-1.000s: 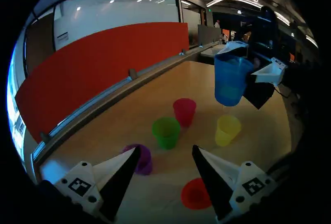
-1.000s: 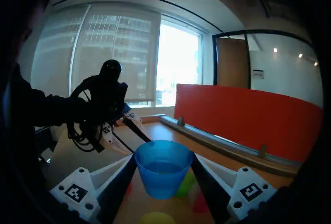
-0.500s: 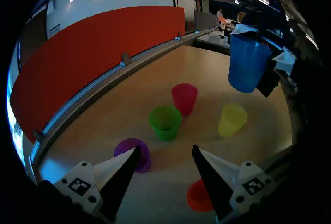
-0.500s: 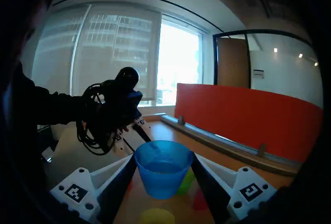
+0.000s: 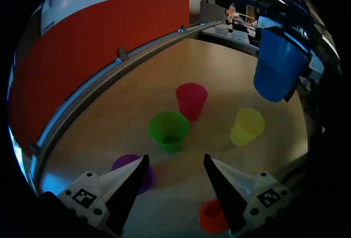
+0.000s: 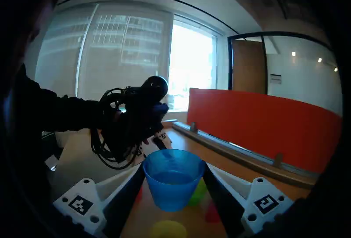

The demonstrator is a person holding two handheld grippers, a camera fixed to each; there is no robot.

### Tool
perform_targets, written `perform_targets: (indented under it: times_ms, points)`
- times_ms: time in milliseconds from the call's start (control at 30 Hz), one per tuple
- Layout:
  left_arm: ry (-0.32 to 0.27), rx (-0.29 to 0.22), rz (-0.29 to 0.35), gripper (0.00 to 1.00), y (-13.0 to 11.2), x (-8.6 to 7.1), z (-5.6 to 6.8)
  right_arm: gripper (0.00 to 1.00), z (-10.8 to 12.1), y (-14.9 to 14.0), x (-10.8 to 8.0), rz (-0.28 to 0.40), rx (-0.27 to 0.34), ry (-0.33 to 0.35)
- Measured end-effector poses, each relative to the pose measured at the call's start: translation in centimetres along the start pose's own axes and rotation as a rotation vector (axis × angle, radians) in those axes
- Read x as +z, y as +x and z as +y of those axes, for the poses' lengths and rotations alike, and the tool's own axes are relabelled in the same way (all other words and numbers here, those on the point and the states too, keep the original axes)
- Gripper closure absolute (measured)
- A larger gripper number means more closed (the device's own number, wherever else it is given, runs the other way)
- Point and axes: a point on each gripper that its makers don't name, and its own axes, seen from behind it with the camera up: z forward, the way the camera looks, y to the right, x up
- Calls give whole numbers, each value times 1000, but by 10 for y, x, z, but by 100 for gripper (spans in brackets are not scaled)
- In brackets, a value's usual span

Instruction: Pour water

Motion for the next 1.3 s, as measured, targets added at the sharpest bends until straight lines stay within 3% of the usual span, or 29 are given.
perform_targets:
  times_ms: [300,800,1300]
  points:
    - [-17,-15,-29,8,4,15,-5,8,-1,-3,-4,-6,1,6]
    - [-18,27,-78,8,10,44,0,7,-3,-5,-7,0,7,10]
    - [-6,15,-83,7,16,65,-9,8,-1,-7,-10,0,9,9]
